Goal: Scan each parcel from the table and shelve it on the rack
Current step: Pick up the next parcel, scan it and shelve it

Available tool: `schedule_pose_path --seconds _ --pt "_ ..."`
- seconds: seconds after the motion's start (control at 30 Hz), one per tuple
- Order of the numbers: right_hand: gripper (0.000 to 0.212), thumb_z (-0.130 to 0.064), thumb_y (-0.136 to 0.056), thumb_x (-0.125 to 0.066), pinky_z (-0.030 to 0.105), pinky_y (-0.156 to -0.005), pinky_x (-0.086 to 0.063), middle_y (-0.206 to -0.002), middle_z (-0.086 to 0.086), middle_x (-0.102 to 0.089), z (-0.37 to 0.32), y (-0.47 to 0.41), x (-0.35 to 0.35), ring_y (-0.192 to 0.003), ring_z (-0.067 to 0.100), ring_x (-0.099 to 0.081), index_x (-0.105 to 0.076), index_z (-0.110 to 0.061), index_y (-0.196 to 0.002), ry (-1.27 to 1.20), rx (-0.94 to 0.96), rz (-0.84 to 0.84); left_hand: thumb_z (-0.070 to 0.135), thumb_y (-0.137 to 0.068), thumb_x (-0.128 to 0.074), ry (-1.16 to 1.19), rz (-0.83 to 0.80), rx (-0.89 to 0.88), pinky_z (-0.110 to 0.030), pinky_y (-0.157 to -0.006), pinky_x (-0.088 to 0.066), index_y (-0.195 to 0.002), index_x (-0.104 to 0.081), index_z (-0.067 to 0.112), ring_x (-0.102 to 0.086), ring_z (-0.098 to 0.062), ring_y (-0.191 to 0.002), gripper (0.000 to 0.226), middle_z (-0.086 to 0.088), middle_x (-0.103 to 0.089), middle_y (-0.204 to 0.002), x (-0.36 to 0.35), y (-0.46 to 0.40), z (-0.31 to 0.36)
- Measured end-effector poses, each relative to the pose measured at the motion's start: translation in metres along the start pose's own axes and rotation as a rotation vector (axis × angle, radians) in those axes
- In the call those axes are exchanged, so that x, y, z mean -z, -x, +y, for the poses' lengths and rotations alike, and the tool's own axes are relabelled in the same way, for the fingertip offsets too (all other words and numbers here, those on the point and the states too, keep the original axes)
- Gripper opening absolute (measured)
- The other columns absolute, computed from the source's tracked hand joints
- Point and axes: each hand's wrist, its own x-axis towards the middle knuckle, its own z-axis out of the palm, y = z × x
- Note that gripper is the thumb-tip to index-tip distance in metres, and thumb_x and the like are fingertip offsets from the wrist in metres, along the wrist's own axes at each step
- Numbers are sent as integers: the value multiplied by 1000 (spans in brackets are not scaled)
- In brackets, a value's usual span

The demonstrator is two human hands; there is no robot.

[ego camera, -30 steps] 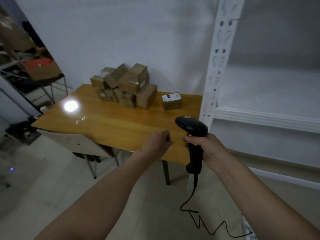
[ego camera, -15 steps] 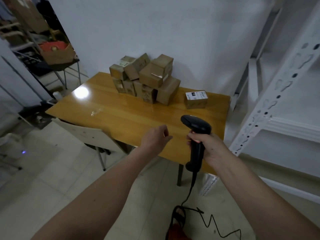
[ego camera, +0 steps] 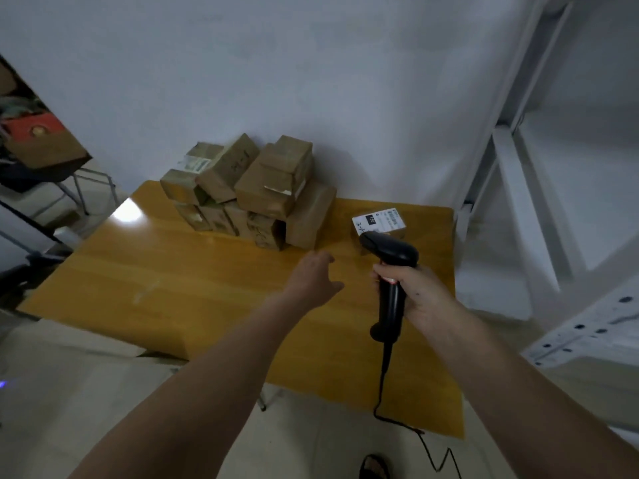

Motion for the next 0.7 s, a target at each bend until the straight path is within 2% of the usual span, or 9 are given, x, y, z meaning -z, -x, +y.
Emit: schedule_pose_path --seconds 0.1,0.27,0.37,0.47,0.6,0.7 --pt "12 -5 -81 -71 41 -94 -48 -82 12 -63 -9 -20 -4 -78 24 -60 -66 0 -89 -7 -33 16 38 -86 -70 -88 -51 6 -37 -102 -37 -142 -38 14 -34 -28 -132 69 -10 -36 -142 -3 -31 -3" --pt "12 -8 -80 -73 40 -91 -49 -83 11 -66 -21 -54 -2 -78 23 -63 -67 -2 -89 -30 -79 86 38 -83 -74 -134 -87 2 -38 -111 -30 -146 -30 9 -26 -29 -140 82 -13 -29 -150 -5 -93 4" --pt "16 -9 -78 -74 41 -89 -50 -82 10 -69 -25 -74 3 -82 24 -66 -67 -4 -92 -53 -97 167 34 -79 -77 -114 -87 -27 -37 -111 -31 -147 -29 10 -27 -28 -141 87 -11 -26 -153 -9 -132 12" --pt "19 -6 -78 -73 42 -88 -51 -82 10 -70 -27 -89 5 -78 23 -67 -67 -3 -96 -93 -109 194 29 -76 -81 -49 -109 -70 -39 -110 -32 -146 -30 10 -28 -28 -140 89 -11 -28 -152 -12 -170 16" --pt "20 -5 -77 -74 45 -91 -50 -83 11 -70 -28 -109 0 -78 24 -66 -67 -2 -96 -107 -123 277 29 -70 -86 -9 -153 -98 -43 -114 -27 -153 -12 7 -17 -30 -146 113 -12 -18 -158 -18 -216 18" --pt "20 -6 -78 -74 45 -91 -50 -85 13 -70 -29 -122 -5 -78 24 -66 -67 -2 -96 -98 -125 323 31 -66 -88 -12 -200 -127 -45 -114 -29 -153 -8 8 -19 -30 -146 120 -11 -19 -158 -29 -245 17"
